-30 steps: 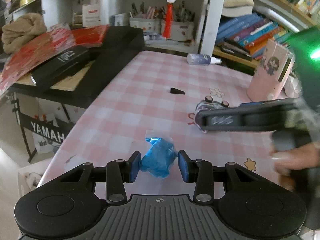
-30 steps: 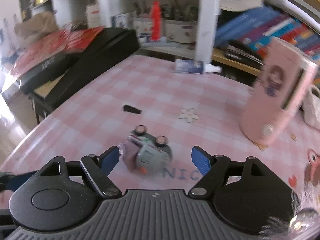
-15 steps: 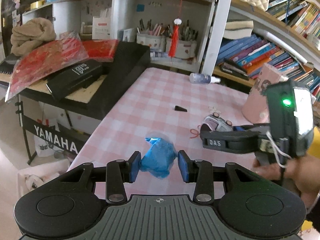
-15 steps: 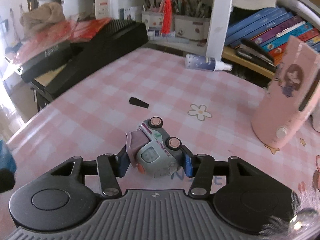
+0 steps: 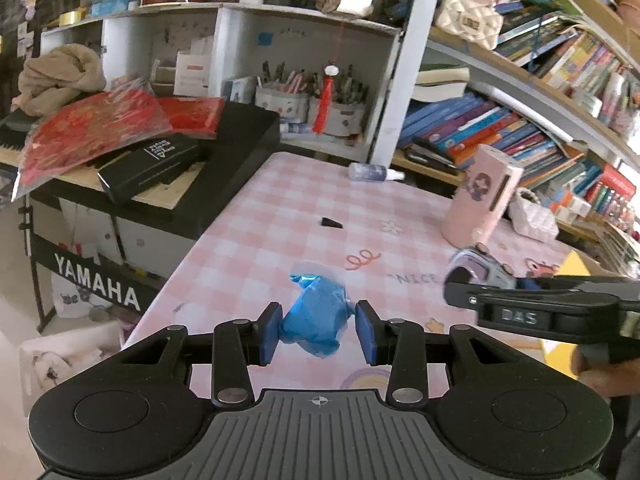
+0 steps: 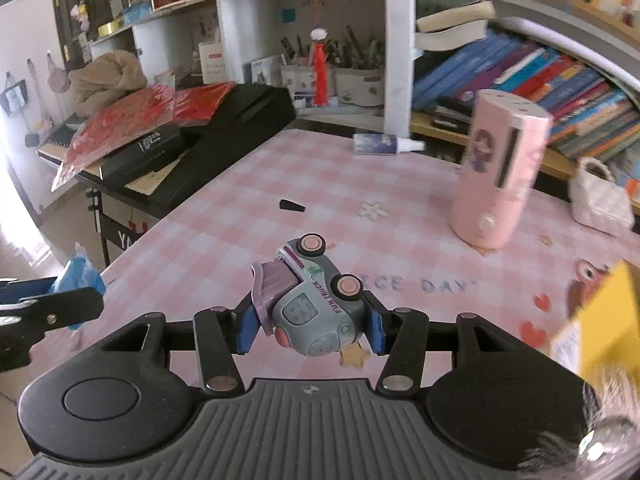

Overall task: Organize objects
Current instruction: 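Lift the blue packet and toy car and carry both toward the yellow box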

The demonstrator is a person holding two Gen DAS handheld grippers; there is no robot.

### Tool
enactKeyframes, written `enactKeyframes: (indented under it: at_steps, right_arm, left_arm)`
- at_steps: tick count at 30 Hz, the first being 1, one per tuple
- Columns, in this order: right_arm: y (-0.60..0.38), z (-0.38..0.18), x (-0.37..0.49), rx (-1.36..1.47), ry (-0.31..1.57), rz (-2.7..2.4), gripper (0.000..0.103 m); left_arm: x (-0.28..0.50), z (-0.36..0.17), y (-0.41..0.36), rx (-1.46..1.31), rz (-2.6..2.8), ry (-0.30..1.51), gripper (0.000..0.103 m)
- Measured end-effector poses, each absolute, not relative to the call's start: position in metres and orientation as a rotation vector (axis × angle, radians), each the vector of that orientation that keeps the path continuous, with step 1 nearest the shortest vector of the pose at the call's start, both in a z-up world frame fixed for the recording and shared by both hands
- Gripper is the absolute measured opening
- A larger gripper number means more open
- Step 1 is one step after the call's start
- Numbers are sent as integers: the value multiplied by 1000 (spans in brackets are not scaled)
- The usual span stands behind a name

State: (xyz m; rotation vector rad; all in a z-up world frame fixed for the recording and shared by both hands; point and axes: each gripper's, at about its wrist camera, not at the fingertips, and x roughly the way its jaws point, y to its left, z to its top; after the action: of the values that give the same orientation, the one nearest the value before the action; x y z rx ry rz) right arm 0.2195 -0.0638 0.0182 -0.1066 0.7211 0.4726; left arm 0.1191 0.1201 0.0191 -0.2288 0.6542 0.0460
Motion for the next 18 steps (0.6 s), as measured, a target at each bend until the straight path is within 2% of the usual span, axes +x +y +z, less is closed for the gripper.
enactKeyframes:
  at_steps: [18]
  right_arm:
    - [-106, 21, 95, -64, 757, 326, 49]
  left_arm:
    - [41, 20, 91, -185, -103, 653, 38]
